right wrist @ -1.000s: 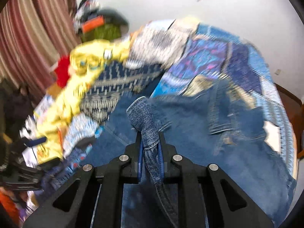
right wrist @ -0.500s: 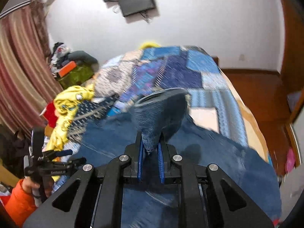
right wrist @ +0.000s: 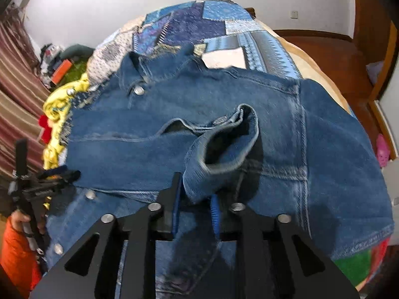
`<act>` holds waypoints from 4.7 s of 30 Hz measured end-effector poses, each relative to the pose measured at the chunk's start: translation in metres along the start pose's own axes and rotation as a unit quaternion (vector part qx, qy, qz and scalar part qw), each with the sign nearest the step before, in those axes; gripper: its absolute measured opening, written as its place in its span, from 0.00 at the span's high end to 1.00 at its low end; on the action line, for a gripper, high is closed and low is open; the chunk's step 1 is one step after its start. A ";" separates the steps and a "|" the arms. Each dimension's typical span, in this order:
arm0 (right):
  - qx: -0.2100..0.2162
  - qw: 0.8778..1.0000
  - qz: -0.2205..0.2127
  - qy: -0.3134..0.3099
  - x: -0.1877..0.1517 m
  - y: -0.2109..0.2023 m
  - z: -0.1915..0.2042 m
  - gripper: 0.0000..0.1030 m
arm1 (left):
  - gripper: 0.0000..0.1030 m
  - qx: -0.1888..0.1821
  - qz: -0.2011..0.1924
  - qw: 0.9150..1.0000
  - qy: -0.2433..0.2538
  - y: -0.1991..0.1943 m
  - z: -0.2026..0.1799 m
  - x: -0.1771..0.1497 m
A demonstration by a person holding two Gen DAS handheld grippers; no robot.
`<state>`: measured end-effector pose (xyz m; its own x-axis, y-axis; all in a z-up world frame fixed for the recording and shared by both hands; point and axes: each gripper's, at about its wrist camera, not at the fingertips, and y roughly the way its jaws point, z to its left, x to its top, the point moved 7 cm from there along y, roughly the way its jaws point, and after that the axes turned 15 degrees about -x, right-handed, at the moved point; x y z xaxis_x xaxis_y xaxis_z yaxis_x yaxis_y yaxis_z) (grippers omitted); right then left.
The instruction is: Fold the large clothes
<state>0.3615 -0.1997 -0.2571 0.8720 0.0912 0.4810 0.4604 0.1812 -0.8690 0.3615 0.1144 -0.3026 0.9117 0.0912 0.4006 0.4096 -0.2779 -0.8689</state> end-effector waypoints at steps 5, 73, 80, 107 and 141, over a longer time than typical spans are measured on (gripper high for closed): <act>-0.061 0.998 0.005 0.021 -0.008 -0.005 -0.030 0.34 | 0.07 0.010 -0.003 1.000 -0.001 -0.002 -0.002 -0.001; 0.054 0.995 -0.071 0.047 0.047 -0.051 0.056 0.92 | 0.07 -0.035 -0.089 0.995 0.013 -0.098 -0.023 -0.015; 0.043 0.998 0.047 0.007 -0.004 0.011 0.071 0.88 | 0.07 -0.022 -0.088 0.995 0.039 -0.105 -0.032 -0.018; -0.140 0.976 -0.069 0.152 -0.049 -0.094 -0.140 0.37 | 0.07 -0.136 0.018 0.950 0.280 -0.002 -0.325 0.045; -0.087 0.985 -0.067 0.130 -0.038 -0.097 -0.101 0.31 | 0.92 -0.137 -0.113 0.953 0.247 -0.049 -0.281 0.118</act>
<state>0.3001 -0.3200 -0.2027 0.8043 -0.1806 0.5661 0.5758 0.0017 -0.8176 0.4401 -0.1300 -0.1306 0.6474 -0.2628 0.7154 0.5083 -0.5506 -0.6622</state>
